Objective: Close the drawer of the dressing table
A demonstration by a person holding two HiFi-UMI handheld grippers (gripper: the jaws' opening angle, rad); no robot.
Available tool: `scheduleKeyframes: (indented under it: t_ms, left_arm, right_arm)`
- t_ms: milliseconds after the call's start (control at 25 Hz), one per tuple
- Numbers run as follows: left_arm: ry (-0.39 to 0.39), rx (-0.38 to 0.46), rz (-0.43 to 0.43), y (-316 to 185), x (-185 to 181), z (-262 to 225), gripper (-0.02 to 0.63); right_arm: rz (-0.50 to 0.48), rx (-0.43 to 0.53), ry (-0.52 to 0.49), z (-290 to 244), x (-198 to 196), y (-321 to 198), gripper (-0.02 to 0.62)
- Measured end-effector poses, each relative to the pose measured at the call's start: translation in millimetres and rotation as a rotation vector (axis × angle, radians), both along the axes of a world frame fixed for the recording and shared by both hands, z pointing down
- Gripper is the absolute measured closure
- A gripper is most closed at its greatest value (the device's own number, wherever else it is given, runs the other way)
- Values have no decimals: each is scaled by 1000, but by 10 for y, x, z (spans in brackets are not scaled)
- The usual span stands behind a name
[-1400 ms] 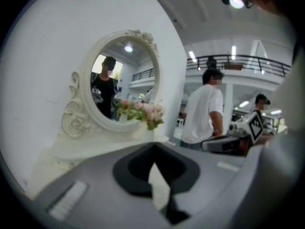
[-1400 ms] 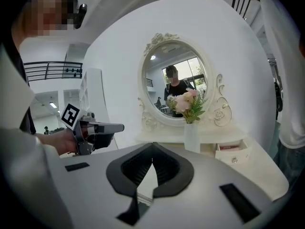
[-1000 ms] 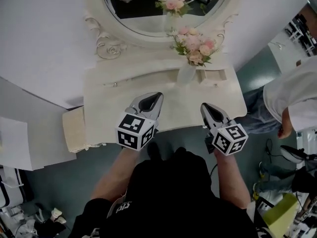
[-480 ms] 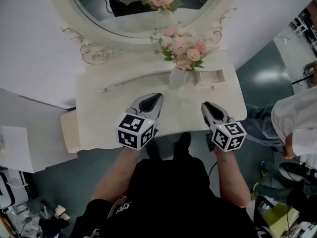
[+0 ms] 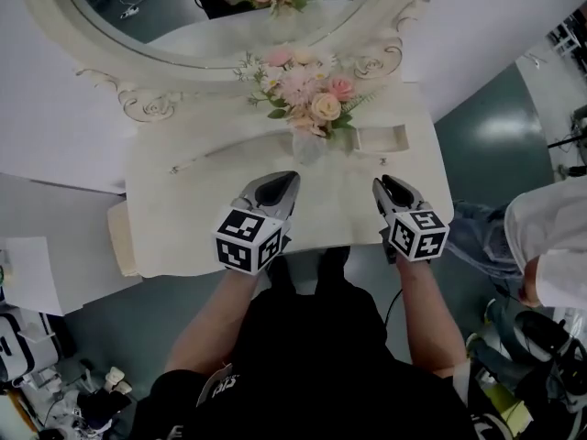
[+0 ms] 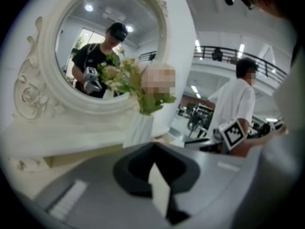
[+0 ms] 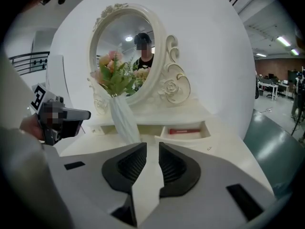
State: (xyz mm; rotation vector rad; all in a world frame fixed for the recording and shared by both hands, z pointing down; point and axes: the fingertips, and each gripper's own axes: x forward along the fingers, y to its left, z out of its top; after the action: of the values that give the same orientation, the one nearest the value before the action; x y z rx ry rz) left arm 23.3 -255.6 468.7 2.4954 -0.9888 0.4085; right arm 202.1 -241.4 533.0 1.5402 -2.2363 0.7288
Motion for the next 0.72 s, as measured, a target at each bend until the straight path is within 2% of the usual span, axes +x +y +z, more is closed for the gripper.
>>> scheduleKeyframes:
  t_ms: [320,720]
  left_arm:
    - [-5,-38,1,-72,287,171,597]
    - [-12,-54,-15,-166,485,225,597]
  right_arm:
    - [71,-47,51,362,360,-299,509]
    - [49,-131,82,777,496,-464,471]
